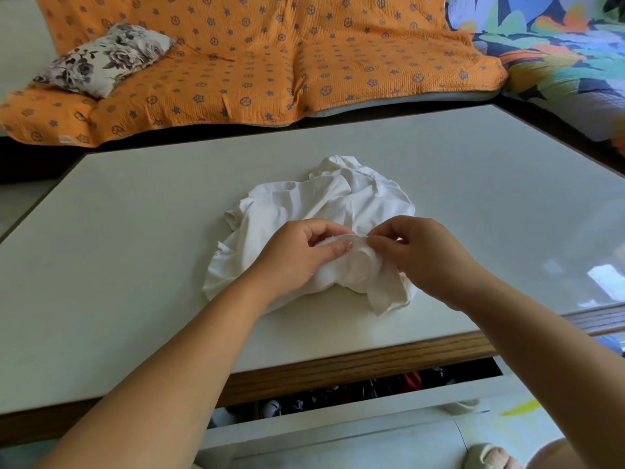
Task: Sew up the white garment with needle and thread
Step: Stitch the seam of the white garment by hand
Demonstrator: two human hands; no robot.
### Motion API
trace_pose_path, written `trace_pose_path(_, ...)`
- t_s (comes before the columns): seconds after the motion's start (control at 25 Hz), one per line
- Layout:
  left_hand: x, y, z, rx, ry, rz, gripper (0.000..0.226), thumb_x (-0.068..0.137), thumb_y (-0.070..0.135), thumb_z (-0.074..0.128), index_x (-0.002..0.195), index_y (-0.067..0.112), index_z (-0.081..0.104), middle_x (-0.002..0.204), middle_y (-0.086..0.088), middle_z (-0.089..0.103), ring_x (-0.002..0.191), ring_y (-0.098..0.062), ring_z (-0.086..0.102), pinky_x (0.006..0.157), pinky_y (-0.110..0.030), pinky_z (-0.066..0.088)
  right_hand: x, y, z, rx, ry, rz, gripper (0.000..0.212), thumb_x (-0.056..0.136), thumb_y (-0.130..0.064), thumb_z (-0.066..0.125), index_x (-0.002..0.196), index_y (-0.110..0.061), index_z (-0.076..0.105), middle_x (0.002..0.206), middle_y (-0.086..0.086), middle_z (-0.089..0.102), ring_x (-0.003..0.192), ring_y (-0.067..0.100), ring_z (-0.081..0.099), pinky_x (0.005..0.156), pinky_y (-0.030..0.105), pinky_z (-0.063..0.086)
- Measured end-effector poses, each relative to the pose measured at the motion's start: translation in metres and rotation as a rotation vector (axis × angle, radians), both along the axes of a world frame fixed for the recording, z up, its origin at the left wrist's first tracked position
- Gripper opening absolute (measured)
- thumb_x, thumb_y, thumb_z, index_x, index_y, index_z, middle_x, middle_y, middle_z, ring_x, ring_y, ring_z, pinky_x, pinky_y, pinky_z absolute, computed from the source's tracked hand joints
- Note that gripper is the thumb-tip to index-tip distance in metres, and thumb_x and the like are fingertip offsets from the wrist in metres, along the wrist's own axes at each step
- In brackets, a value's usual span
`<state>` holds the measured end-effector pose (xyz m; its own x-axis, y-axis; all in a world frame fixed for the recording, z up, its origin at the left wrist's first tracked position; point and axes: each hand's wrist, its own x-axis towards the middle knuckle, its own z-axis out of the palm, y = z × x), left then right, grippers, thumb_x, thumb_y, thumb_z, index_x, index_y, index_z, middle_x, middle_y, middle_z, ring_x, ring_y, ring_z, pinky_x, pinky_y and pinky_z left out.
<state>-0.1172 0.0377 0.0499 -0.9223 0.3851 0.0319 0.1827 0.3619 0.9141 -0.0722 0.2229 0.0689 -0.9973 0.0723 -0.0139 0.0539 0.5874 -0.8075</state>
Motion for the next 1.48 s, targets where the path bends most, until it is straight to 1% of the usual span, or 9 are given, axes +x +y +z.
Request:
trace_pose_path(0.2, 0.003, -0.002, 0.003, -0.007, 0.006, 0.013, 0.011, 0.089, 0.031, 0.069, 0.094, 0.024, 0.076, 0.092, 0.007, 0.075, 0.095, -0.018, 0.066, 0.087, -0.022, 0.050, 0.003, -0.001, 0.000, 0.069, 0.028, 0.008, 0.016, 0.099, -0.026, 0.053, 0.094, -0.021, 0.067, 0.077, -0.016, 0.061, 0.070, -0.001, 0.056, 0.051, 0.005, 0.038)
trace_pose_path(0.36, 0.005, -0.002, 0.004, -0.010, 0.009, 0.010, 0.011, 0.092, 0.031, 0.066, 0.089, 0.028, 0.075, 0.091, 0.002, 0.075, 0.093, -0.024, 0.065, 0.087, -0.027, 0.050, 0.004, -0.001, 0.001, 0.140, 0.075, 0.033, 0.020, 0.100, -0.023, 0.050, 0.096, -0.013, 0.068, 0.073, -0.016, 0.057, 0.067, -0.001, 0.052, 0.055, 0.003, 0.039)
trace_pose_path(0.6, 0.007, 0.000, 0.004, 0.063, -0.005, 0.022, 0.008, 0.086, 0.029, 0.072, 0.085, 0.036, 0.074, 0.086, 0.019, 0.074, 0.090, -0.001, 0.065, 0.090, -0.020, 0.048, 0.003, -0.002, -0.003, 0.178, 0.121, 0.081, 0.025, 0.101, -0.021, 0.048, 0.096, -0.006, 0.068, 0.082, -0.008, 0.062, 0.076, 0.005, 0.056, 0.064, 0.007, 0.039)
trace_pose_path(0.72, 0.005, -0.001, 0.003, 0.073, -0.006, 0.014, 0.006, 0.087, 0.027, 0.071, 0.089, 0.031, 0.075, 0.085, 0.018, 0.074, 0.088, 0.003, 0.065, 0.089, -0.016, 0.049, 0.002, 0.002, 0.000, 0.159, 0.225, 0.024, 0.023, 0.101, -0.017, 0.048, 0.100, -0.017, 0.071, 0.087, -0.007, 0.067, 0.083, 0.008, 0.064, 0.072, 0.008, 0.044)
trace_pose_path(0.84, 0.005, -0.001, 0.003, 0.084, -0.025, 0.012, 0.007, 0.088, 0.025, 0.070, 0.088, 0.030, 0.074, 0.079, 0.020, 0.072, 0.081, 0.005, 0.064, 0.080, -0.009, 0.048, 0.008, 0.007, 0.011, -0.077, 0.353, -0.079, 0.024, 0.098, -0.007, 0.052, 0.101, -0.017, 0.073, 0.081, -0.005, 0.071, 0.073, 0.005, 0.068, 0.070, 0.019, 0.054)
trace_pose_path(0.96, 0.003, -0.001, 0.002, 0.086, -0.040, 0.024, 0.005, 0.087, 0.027, 0.071, 0.086, 0.032, 0.074, 0.077, 0.021, 0.071, 0.080, 0.006, 0.064, 0.077, -0.007, 0.046, 0.020, 0.000, 0.017, -0.407, 0.154, -0.008, 0.020, 0.096, 0.000, 0.054, 0.102, -0.014, 0.067, 0.075, 0.004, 0.074, 0.069, 0.016, 0.073, 0.059, 0.022, 0.054)
trace_pose_path(1.08, 0.003, -0.001, 0.001, 0.125, -0.067, 0.016, 0.005, 0.087, 0.025, 0.071, 0.087, 0.030, 0.074, 0.083, 0.015, 0.073, 0.086, 0.002, 0.066, 0.083, -0.011, 0.047, 0.026, -0.008, 0.014, -0.549, -0.072, 0.042, 0.015, 0.095, -0.004, 0.059, 0.109, -0.011, 0.058, 0.079, 0.011, 0.076, 0.074, 0.026, 0.075, 0.061, 0.029, 0.057)
trace_pose_path(1.28, 0.004, -0.001, 0.001, 0.211, -0.122, -0.015, 0.007, 0.089, 0.019, 0.069, 0.091, 0.022, 0.073, 0.088, 0.011, 0.075, 0.093, -0.001, 0.068, 0.092, -0.017, 0.049, 0.028, -0.011, 0.014, -0.490, -0.186, 0.028, 0.008, 0.097, -0.009, 0.058, 0.096, -0.004, 0.063, 0.064, 0.008, 0.071, 0.056, 0.021, 0.069, 0.046, 0.023, 0.049)
trace_pose_path(1.48, 0.003, -0.002, 0.000, 0.240, -0.143, -0.025, 0.007, 0.089, 0.017, 0.068, 0.091, 0.022, 0.073, 0.086, 0.013, 0.075, 0.091, 0.001, 0.067, 0.087, -0.014, 0.048, 0.027, -0.015, 0.015, -0.394, -0.191, 0.038, 0.010, 0.099, -0.009, 0.053, 0.094, -0.006, 0.061, 0.056, 0.005, 0.066, 0.047, 0.018, 0.063, 0.040, 0.020, 0.041)
